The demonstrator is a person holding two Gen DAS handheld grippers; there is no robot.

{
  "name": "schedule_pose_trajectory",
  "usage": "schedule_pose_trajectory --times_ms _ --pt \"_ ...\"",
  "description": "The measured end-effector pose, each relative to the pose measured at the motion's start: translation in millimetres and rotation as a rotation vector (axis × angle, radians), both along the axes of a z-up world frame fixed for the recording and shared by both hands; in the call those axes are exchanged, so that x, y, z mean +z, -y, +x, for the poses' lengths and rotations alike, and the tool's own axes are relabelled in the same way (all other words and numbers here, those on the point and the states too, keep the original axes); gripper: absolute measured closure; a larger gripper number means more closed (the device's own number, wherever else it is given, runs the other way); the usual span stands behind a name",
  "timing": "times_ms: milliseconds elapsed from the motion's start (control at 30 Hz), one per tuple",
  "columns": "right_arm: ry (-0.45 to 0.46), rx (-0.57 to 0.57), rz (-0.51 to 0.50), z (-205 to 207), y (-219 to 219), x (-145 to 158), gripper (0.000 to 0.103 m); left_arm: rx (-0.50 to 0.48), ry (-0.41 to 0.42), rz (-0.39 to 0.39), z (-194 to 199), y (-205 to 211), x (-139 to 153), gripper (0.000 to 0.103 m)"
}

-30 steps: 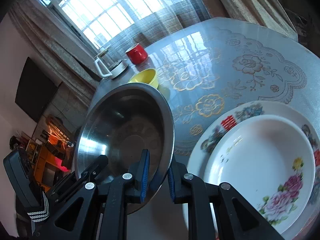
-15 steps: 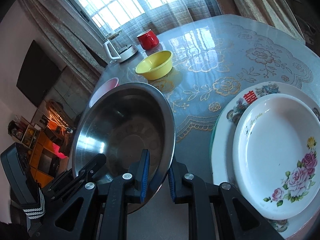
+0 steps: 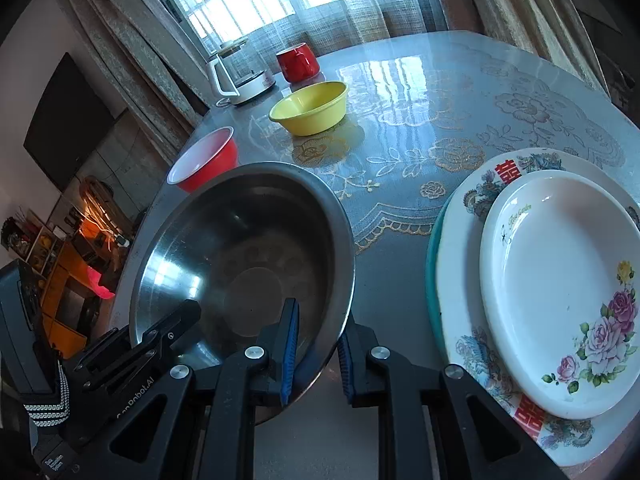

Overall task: Organize plates and bowls
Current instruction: 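Lift the steel bowl with both grippers and carry it beside the plate stack, then lower the steel bowl onto the table and open both grippers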

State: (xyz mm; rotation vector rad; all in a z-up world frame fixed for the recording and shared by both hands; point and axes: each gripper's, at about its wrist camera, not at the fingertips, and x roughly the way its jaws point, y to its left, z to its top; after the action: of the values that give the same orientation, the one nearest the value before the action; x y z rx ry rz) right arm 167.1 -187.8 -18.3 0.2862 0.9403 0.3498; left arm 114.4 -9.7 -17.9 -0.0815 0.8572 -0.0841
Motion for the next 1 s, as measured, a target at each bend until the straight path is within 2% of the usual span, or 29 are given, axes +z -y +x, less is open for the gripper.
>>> schedule_pose_trajectory --times_ms 667,733,800,1000 --pt "0.011 -0.002 -0.016 -7 3 -3 0.082 -0.014 0.002 0.053 -1 7 1 0.083" --pt "0.008 -0.003 -0.012 -7 3 -4 0.082 -0.014 -0.006 0.057 0 8 1 0.082" --pt "0.007 -0.005 -0.008 -7 4 -4 0.078 -0.014 -0.019 0.051 1 8 1 0.075" --pt "0.020 -0.019 -0.005 -10 9 -1 0.074 -0.011 -0.028 0.040 0 8 0 0.072"
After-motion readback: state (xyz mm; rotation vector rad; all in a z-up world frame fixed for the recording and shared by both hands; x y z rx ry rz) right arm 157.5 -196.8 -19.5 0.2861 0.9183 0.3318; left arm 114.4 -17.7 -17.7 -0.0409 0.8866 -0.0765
